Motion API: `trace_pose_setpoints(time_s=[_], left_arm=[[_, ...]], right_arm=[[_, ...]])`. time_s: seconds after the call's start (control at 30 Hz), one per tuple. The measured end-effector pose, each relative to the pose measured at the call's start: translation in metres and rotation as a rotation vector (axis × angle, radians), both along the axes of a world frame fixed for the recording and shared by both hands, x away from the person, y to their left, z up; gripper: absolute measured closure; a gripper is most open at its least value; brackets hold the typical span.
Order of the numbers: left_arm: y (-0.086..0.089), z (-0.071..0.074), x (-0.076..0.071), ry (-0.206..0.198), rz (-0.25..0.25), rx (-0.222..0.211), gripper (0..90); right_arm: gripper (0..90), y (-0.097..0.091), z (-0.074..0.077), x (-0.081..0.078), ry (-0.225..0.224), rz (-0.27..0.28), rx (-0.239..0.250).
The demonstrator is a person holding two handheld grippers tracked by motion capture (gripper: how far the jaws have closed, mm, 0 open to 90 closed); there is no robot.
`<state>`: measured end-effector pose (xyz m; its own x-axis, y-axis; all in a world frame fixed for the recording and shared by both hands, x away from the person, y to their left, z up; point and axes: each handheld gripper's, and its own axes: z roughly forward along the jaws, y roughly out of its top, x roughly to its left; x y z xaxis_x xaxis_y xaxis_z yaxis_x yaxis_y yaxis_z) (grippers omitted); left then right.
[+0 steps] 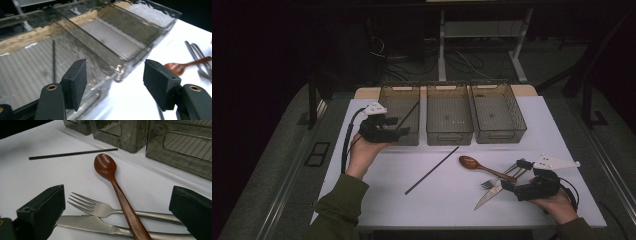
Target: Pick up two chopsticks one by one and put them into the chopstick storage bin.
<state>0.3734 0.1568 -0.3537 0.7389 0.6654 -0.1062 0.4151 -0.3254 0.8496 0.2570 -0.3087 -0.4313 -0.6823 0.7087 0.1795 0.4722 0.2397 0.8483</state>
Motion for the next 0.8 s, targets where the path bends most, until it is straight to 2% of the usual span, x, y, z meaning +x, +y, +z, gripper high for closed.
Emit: trace_pose_setpoints(time_s=[0.2, 0.4, 0.8], left_arm=[[-0.014, -0.004, -0.017, -0.004, -0.043, -0.023, 33.6], [-0.024, -0.015, -0.034, 0.004, -0.053, -0.05, 33.4], [-0.038, -0.046, -0.061, 0.031, -0.053, -0.042, 39.8]], right_arm=[[0.0, 0.0, 0.0, 0.0, 0.001, 0.0, -0.003], [0.0, 0.0, 0.0, 0.0, 0.0, 0.005, -0.007], [0.0, 0.001, -0.001, -0.001, -0.004, 0.005, -0.011]])
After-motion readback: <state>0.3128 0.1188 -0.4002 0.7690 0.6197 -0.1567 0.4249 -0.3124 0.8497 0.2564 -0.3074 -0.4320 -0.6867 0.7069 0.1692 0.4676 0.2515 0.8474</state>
